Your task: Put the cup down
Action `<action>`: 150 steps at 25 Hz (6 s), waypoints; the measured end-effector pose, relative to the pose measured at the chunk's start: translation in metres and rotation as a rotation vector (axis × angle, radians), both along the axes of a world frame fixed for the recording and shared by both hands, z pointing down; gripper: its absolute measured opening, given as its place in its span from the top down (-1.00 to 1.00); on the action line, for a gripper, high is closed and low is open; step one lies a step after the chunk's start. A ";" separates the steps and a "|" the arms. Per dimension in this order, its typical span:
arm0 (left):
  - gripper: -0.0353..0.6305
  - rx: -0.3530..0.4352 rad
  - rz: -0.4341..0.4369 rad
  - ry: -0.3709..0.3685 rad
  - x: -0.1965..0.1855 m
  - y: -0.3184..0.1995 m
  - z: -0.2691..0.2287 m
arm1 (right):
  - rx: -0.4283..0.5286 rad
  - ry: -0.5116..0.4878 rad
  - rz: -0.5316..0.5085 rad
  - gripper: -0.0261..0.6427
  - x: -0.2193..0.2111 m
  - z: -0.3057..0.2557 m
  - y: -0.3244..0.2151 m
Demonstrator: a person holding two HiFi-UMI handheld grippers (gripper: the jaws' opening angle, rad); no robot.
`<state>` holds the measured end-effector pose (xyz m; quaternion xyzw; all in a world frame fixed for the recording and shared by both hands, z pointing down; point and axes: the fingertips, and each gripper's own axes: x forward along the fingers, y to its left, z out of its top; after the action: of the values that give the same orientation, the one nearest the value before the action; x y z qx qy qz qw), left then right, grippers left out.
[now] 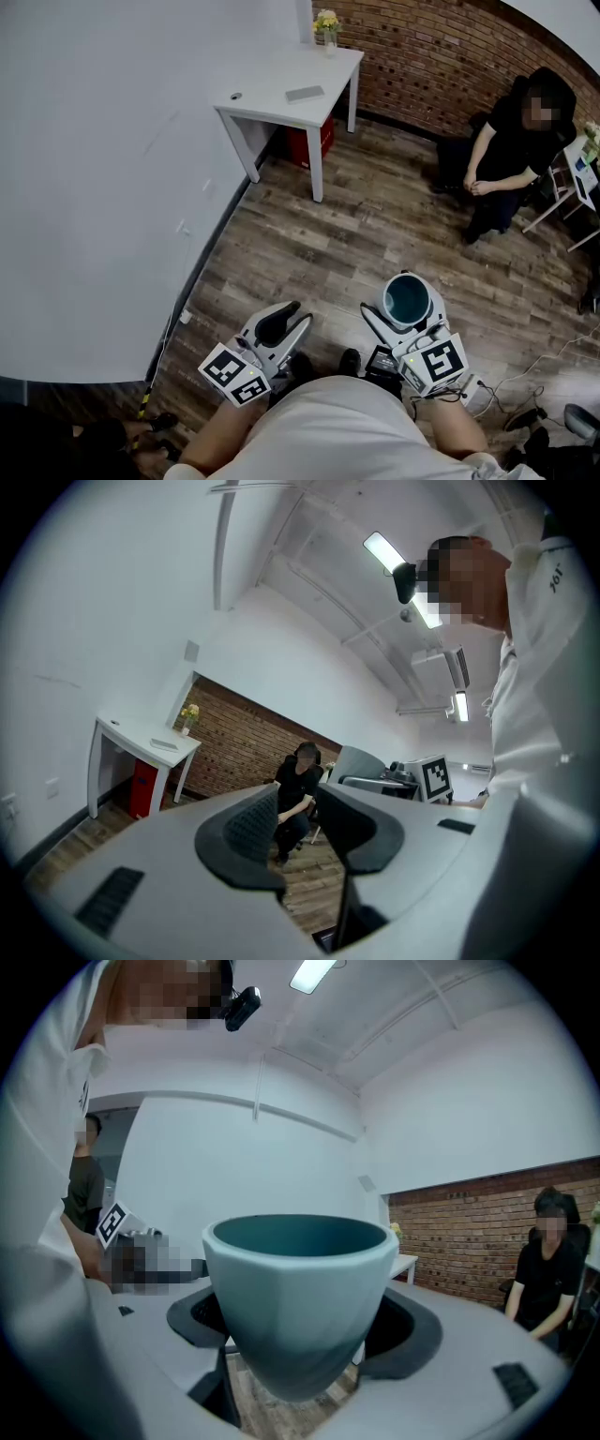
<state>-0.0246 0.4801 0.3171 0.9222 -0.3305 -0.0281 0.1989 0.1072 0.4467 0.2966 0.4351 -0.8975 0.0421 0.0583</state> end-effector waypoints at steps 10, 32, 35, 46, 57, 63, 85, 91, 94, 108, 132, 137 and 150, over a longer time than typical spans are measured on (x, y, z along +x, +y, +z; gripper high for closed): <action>0.53 -0.004 0.004 -0.001 0.003 -0.002 0.000 | -0.031 -0.024 0.002 -0.25 0.001 0.005 -0.004; 0.53 -0.017 -0.015 -0.004 0.056 -0.020 0.010 | -0.027 -0.018 -0.049 -0.25 0.044 0.013 -0.022; 0.53 -0.018 -0.023 -0.012 0.065 -0.023 0.012 | -0.011 -0.009 -0.061 -0.25 0.053 0.015 -0.026; 0.53 -0.030 -0.061 -0.023 0.078 -0.043 0.018 | -0.018 -0.009 -0.108 -0.25 0.062 0.027 -0.052; 0.53 -0.023 -0.017 -0.014 0.045 -0.140 0.023 | -0.034 0.002 -0.080 -0.25 0.025 0.035 -0.137; 0.53 -0.028 0.035 -0.012 0.009 -0.207 0.021 | -0.027 0.006 -0.024 -0.25 -0.009 0.030 -0.203; 0.53 -0.022 0.086 -0.010 -0.048 -0.344 0.018 | 0.019 0.043 0.002 -0.25 -0.072 0.021 -0.341; 0.53 -0.025 0.036 -0.016 -0.048 -0.388 0.022 | 0.017 0.040 -0.061 -0.25 -0.075 0.026 -0.392; 0.53 -0.025 0.016 -0.011 -0.042 -0.418 0.022 | 0.019 0.046 -0.090 -0.25 -0.071 0.027 -0.423; 0.52 -0.037 -0.047 -0.038 0.003 -0.518 0.032 | 0.005 0.074 -0.183 -0.25 -0.034 0.044 -0.529; 0.52 -0.073 0.089 -0.037 -0.071 -0.638 0.047 | -0.059 0.071 -0.063 -0.25 -0.107 0.066 -0.637; 0.52 -0.092 0.089 -0.040 -0.072 -0.648 0.056 | -0.067 0.073 -0.060 -0.25 -0.108 0.071 -0.649; 0.52 -0.110 0.030 -0.047 -0.058 -0.688 0.069 | -0.083 0.084 -0.147 -0.25 -0.101 0.087 -0.699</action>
<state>-0.0831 -0.2082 0.3866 0.9150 -0.3225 0.0149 0.2421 0.0062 -0.2520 0.3840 0.3664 -0.9213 0.0567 0.1171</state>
